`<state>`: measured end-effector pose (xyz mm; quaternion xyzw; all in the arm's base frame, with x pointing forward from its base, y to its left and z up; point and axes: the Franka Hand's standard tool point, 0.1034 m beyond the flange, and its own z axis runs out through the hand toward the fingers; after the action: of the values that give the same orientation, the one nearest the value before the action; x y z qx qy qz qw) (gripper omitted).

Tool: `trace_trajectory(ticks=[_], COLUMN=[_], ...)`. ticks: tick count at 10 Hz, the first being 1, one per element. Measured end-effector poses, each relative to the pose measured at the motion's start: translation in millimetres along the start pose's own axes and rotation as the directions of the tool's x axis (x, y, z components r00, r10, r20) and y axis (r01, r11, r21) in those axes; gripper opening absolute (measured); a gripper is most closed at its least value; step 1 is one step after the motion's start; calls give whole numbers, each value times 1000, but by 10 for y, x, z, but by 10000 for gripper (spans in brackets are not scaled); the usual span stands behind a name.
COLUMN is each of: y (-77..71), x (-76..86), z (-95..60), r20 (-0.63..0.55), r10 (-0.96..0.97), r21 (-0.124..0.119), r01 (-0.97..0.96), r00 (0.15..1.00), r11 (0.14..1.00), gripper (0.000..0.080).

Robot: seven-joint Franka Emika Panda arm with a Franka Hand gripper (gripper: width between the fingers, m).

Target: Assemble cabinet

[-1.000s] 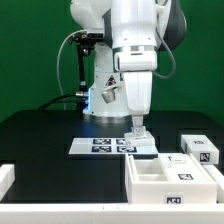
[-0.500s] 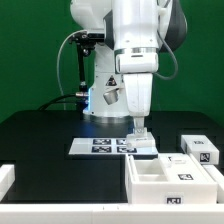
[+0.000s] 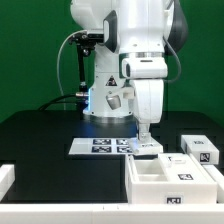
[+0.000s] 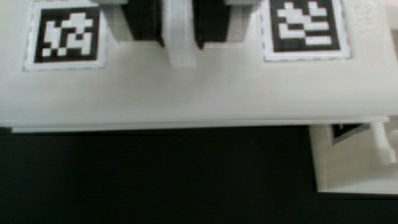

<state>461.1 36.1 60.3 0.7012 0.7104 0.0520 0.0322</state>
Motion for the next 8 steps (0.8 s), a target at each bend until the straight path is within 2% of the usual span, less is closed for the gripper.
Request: trace_trajectory(ticks=[4, 8], y=[-5, 23], x=[-4, -25], z=[35, 31], r20=[3, 4], r10=[11, 20], r21=[10, 6], r01=[-11, -20], r00=[1000, 1000], r11=[1000, 1000], gripper=[64, 64])
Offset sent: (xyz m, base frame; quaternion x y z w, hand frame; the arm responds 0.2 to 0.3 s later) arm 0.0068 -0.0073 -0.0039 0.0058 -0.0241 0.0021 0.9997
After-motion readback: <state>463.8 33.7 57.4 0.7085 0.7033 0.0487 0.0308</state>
